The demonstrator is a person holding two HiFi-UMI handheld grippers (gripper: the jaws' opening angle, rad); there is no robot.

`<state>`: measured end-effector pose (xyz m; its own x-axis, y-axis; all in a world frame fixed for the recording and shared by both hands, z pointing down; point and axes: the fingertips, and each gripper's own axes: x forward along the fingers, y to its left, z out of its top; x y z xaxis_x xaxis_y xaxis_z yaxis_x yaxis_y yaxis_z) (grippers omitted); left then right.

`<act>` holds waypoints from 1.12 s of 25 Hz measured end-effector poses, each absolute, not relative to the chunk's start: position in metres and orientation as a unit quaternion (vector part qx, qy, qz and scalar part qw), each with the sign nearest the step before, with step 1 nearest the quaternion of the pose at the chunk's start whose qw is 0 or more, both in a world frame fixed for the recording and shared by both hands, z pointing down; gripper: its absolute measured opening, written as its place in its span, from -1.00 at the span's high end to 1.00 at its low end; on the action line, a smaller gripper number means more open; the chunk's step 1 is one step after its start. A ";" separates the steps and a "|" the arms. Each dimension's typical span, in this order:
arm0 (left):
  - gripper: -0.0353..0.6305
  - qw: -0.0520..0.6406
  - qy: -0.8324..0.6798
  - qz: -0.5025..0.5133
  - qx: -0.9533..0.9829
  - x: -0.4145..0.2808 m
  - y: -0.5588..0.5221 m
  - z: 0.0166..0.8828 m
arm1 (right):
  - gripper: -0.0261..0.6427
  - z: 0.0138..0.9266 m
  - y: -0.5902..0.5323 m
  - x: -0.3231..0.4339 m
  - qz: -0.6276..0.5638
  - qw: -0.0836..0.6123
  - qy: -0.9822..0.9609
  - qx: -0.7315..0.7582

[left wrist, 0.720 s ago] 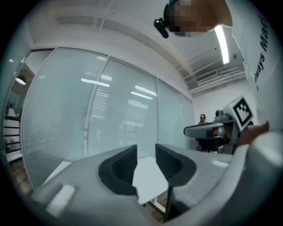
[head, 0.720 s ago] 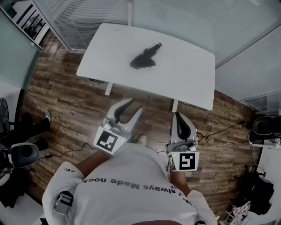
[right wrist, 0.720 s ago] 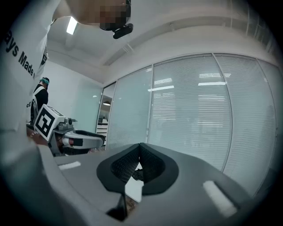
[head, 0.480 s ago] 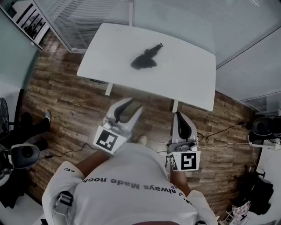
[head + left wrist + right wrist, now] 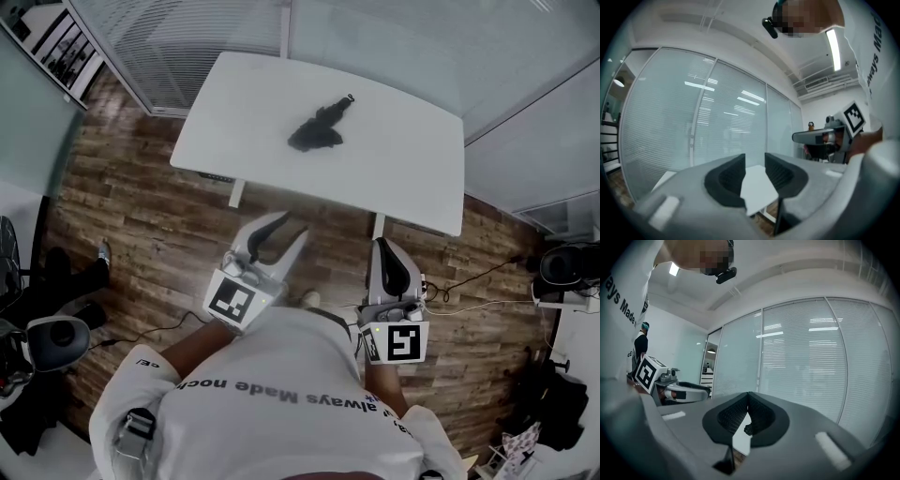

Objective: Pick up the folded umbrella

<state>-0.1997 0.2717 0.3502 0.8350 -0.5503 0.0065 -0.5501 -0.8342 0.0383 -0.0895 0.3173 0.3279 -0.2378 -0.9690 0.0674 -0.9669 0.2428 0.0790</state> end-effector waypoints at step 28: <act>0.51 0.037 -0.298 0.006 0.954 -0.156 0.196 0.363 | 0.92 0.347 0.247 -0.034 0.007 0.052 -0.785 0.618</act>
